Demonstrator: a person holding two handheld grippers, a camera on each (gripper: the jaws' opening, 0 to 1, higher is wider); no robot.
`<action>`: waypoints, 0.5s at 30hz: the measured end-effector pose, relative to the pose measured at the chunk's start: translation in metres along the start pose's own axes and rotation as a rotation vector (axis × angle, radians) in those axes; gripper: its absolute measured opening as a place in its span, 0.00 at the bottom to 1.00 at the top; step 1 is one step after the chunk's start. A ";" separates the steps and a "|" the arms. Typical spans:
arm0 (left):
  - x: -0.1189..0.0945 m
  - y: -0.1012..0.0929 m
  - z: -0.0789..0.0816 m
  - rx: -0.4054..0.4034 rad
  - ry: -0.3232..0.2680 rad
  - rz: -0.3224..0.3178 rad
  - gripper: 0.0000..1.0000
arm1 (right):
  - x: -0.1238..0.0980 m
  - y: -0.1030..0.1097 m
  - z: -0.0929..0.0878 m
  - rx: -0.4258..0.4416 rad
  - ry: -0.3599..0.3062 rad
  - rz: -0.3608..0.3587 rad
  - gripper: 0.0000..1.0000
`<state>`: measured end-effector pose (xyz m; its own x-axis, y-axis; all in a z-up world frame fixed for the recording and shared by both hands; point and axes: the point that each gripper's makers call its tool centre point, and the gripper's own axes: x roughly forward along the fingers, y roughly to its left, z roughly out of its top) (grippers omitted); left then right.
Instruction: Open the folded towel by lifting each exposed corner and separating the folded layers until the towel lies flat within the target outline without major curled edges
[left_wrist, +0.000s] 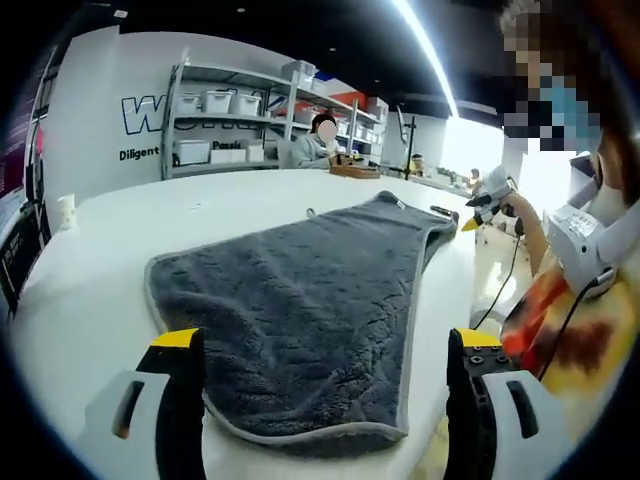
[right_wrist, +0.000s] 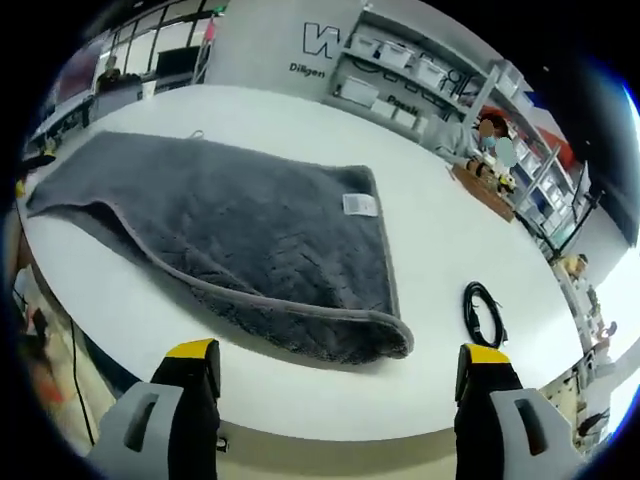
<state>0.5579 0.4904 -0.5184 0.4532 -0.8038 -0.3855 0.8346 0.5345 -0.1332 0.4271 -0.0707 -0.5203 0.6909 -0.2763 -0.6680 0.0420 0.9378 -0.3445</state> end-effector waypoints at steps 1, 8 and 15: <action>0.000 0.000 0.000 0.000 -0.001 0.000 0.99 | -0.001 0.003 0.004 -0.006 -0.011 0.007 0.99; -0.001 -0.003 -0.003 0.008 0.010 0.000 0.99 | -0.007 0.055 0.043 -0.151 -0.115 0.147 0.93; -0.005 -0.003 -0.002 0.007 0.003 0.005 0.99 | -0.005 0.103 0.069 -0.263 -0.182 0.268 0.82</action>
<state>0.5522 0.4934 -0.5175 0.4561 -0.8004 -0.3890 0.8348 0.5363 -0.1246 0.4777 0.0422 -0.5067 0.7694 0.0339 -0.6378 -0.3261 0.8795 -0.3467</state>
